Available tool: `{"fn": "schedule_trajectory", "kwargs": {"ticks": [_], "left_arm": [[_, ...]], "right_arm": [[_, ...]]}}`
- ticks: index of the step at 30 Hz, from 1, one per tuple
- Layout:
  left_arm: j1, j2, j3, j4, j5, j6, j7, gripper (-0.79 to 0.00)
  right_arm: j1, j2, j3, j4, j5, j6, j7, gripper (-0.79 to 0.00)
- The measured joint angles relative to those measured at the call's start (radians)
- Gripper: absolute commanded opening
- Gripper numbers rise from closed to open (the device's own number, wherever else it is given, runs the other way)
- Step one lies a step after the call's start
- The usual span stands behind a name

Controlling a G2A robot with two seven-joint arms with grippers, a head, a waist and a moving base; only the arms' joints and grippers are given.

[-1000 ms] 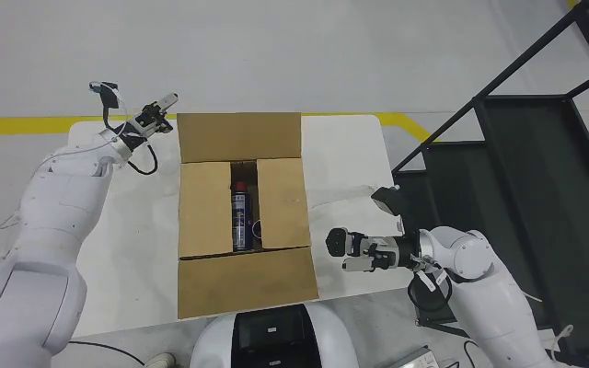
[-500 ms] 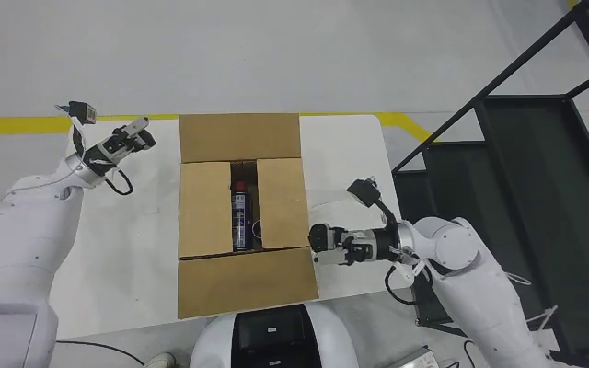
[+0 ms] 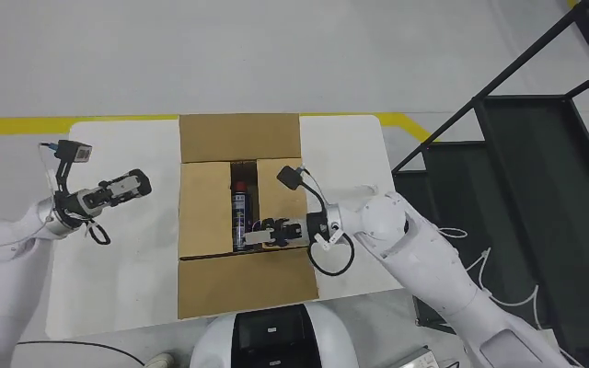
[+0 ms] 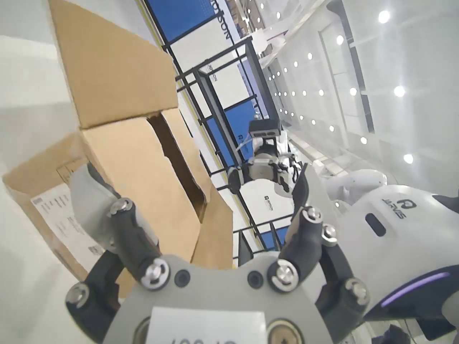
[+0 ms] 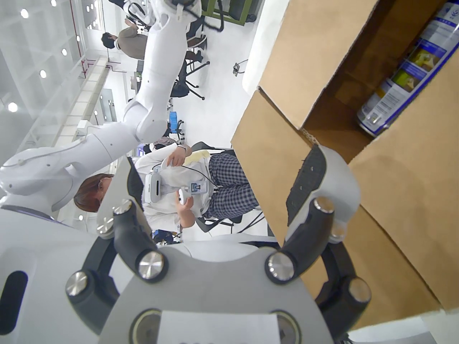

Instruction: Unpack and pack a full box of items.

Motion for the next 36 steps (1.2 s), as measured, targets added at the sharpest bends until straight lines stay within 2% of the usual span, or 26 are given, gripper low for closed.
{"fn": "schedule_trajectory", "kwargs": {"ticks": [6,25,33,36], "left_arm": [[0.064,0.049,-0.026,-0.142,-0.018,0.131,-0.132,0.0],[0.064,0.049,-0.025,-0.141,-0.018,0.129,-0.129,0.0],[0.102,0.051,-0.077,-0.164,0.041,0.139,-0.005,0.0],[0.124,0.052,-0.095,-0.16,0.093,0.145,0.056,0.0]], "right_arm": [[0.03,-0.011,-0.03,0.031,0.024,-0.006,-0.005,0.0],[0.032,-0.015,-0.039,0.033,0.041,-0.017,0.001,0.0],[0.186,-0.078,-0.173,0.185,0.118,0.043,-0.045,0.0],[0.235,-0.106,-0.23,0.24,0.119,0.094,-0.076,0.0]]}}
